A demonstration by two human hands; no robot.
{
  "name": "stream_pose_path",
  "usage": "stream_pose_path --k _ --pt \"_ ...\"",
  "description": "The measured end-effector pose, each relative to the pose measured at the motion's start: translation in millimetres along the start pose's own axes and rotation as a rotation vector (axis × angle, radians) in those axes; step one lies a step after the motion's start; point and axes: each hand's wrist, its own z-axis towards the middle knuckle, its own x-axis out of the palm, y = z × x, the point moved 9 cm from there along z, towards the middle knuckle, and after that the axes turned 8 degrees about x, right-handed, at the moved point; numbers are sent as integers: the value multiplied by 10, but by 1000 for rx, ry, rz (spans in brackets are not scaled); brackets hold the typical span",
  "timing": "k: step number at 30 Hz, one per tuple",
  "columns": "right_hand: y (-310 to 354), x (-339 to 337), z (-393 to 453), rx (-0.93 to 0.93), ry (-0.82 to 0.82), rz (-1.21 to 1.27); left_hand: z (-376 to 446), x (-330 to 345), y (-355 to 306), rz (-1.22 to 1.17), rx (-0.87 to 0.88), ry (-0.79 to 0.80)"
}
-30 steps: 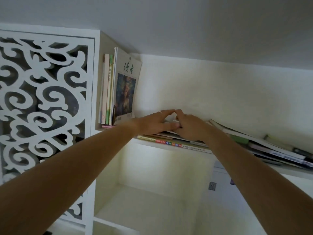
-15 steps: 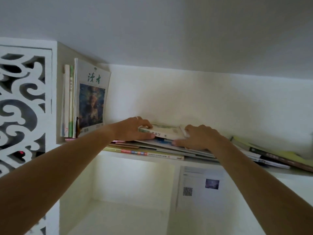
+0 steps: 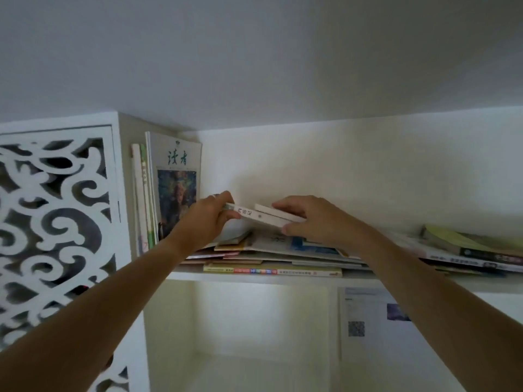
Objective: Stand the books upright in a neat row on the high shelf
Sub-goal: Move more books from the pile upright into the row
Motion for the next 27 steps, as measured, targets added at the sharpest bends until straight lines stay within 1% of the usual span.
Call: stream_pose_path --k 1,3,4,5,6,7,9,11,12,13,14,16,17,18,20,22,23,25,27 --pt "-23 39 20 20 86 -17 -38 -27 102 -8 -10 -4" --pt "-129 72 26 105 219 -298 -116 -37 313 -42 -54 -29" --pt "-164 65 21 138 251 -422 -155 -28 413 -81 -107 -59" --pt "-150 52 28 145 253 -463 -189 -10 480 -147 -177 -97" --pt "-115 39 48 138 227 -444 -221 23 536 -255 -269 -151" --pt "-75 30 70 126 194 -408 -246 72 569 -415 -383 -215" --pt "-36 65 98 115 166 -343 -255 254 563 -809 -635 -313" --pt "-6 126 111 102 164 -310 -226 349 483 -1114 -885 -410" --pt "4 163 110 106 167 -299 -199 353 444 -1206 -975 -451" --pt "21 185 109 118 155 -285 -179 331 426 -1252 -1041 -491" --pt "43 185 119 130 121 -265 -155 304 425 -1255 -1069 -520" --pt "118 151 149 137 15 -191 -139 238 439 -1222 -1031 -576" --pt "162 129 166 137 -45 -133 -133 177 442 -1162 -980 -596" --pt "224 108 176 135 -104 -77 -135 82 461 -1054 -917 -621" --pt "412 95 205 111 -234 0 -106 -204 449 -838 -749 -693" --pt "645 151 265 73 -346 113 -17 -534 334 -720 -538 -782" --pt "776 223 328 50 -376 196 42 -676 275 -682 -443 -817" --pt "1016 454 502 -1 -346 328 129 -846 214 -641 -310 -837" --pt "1184 733 694 -49 -264 393 130 -884 277 -631 -283 -814"
